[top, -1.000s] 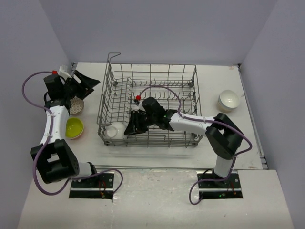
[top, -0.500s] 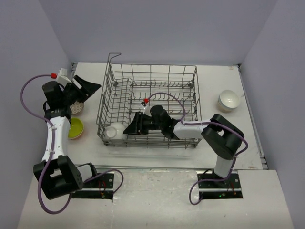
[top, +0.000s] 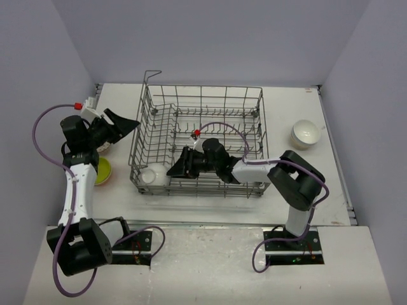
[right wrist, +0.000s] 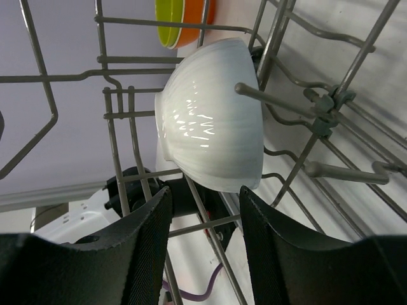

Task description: Unload the bowls from the dish rack

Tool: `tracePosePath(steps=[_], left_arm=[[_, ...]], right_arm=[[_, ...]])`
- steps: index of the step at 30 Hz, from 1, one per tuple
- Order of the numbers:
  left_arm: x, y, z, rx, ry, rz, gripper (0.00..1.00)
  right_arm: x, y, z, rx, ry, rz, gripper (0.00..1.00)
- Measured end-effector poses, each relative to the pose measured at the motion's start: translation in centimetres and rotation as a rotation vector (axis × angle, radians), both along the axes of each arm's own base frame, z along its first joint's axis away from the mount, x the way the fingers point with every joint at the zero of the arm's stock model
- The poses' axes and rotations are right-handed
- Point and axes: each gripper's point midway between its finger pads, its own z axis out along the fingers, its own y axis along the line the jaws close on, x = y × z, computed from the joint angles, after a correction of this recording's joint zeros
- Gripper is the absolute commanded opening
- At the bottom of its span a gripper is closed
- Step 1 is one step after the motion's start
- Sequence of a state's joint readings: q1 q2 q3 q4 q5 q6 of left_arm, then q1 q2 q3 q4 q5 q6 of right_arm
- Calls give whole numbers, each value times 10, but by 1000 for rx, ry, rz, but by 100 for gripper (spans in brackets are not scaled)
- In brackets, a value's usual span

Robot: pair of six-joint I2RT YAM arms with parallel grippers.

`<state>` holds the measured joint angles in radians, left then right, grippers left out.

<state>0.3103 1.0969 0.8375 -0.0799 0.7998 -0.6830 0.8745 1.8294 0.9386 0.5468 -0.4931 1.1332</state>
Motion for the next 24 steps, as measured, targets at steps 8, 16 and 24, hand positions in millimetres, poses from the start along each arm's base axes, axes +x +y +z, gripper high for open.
tracePosePath(steps=[8,16,24], left_arm=[[-1,-4,-1,12,-5,-22,42],[3,-3,-12,3,27,-23,33],[4,-7,-10,-15,19,-58,3]], right_arm=[[12,-1,5,-25,-5,-11,48],[19,2,20,-46,-34,-3,48],[23,0,21,-91,-32,-6,48]])
